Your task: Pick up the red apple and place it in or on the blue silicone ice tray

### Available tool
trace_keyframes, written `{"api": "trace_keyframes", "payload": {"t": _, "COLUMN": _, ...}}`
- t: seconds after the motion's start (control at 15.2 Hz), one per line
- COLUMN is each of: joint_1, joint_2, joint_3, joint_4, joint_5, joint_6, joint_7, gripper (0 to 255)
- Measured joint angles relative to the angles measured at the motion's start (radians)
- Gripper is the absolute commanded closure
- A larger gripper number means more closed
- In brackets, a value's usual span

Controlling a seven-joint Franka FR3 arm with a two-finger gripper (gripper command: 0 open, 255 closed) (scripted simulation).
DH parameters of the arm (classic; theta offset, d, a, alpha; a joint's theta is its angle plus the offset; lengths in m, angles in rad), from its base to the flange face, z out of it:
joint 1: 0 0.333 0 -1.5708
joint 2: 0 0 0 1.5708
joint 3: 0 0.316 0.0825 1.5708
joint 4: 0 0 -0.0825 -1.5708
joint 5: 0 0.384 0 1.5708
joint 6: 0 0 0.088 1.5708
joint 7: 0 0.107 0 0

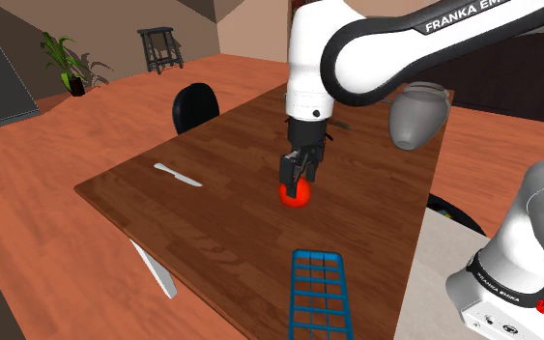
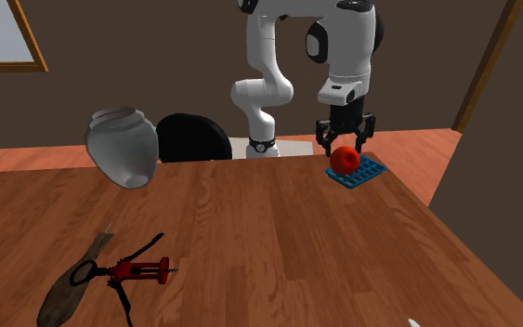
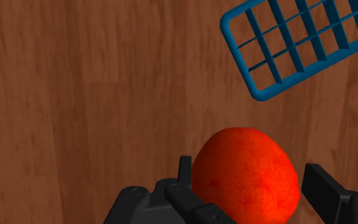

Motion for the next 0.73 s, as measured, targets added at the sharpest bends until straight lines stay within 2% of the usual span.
{"api": "trace_keyframes", "payload": {"t": 0.73, "joint_1": 0.131, "joint_2": -0.192, "joint_3": 0.147, "joint_4": -0.144, "joint_5": 0.111, "joint_6": -0.003, "joint_7": 0.209, "gripper": 255}}
